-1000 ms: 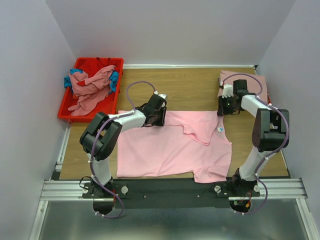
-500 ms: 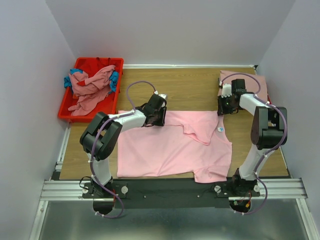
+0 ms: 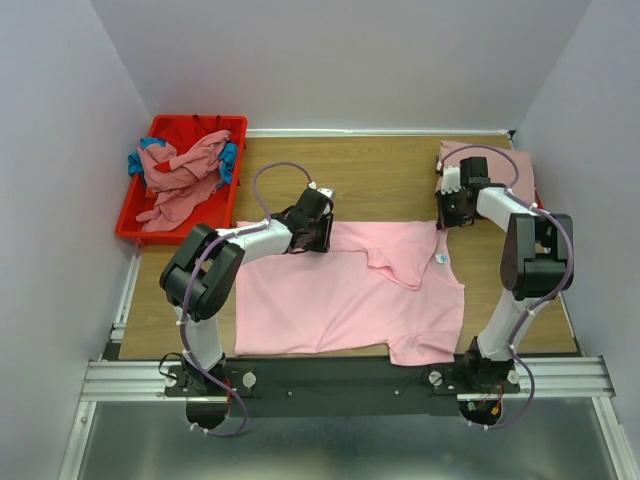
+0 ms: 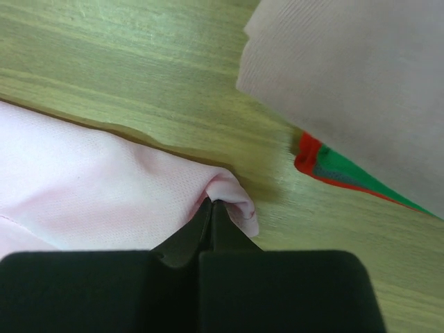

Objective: Fold and stack the t-shirts
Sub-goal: Fold the tshirt

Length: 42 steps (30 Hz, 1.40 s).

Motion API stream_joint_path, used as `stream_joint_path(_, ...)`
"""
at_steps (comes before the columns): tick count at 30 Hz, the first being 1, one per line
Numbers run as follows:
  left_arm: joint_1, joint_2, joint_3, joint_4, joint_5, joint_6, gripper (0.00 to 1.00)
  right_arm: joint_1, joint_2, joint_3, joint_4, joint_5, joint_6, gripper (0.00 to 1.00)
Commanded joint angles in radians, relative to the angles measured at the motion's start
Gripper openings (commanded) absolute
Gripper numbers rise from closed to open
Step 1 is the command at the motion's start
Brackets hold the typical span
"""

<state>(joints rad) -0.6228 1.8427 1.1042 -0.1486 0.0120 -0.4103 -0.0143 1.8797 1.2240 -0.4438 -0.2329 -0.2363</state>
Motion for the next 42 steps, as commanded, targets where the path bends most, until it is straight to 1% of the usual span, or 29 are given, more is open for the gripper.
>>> stream_joint_path(1,0.003,0.023,0.008,-0.016,0.017,0.013,0.41,0.004,-0.082,0.000,0.028,0.085,-0.020,0.00)
stream_joint_path(10,0.005,0.036,0.009,-0.017,0.013,0.015,0.41,0.004,-0.117,-0.008,0.030,0.119,-0.057,0.01)
stream_joint_path(19,0.003,0.047,0.014,-0.026,0.003,0.016,0.41,0.004,-0.136,-0.015,0.017,0.150,-0.139,0.00)
stream_joint_path(26,0.008,0.052,0.013,-0.026,-0.001,0.018,0.41,-0.006,-0.142,0.002,-0.042,0.066,-0.199,0.01)
stream_joint_path(32,0.012,0.055,0.011,-0.029,-0.001,0.019,0.41,-0.071,-0.157,0.012,-0.091,-0.018,-0.221,0.00)
stream_joint_path(35,0.017,0.058,0.011,-0.031,-0.001,0.021,0.41,-0.084,-0.152,0.017,-0.111,-0.049,-0.231,0.00)
stream_joint_path(42,0.023,0.061,0.011,-0.028,0.000,0.022,0.40,-0.098,-0.136,0.040,-0.115,-0.019,-0.207,0.01)
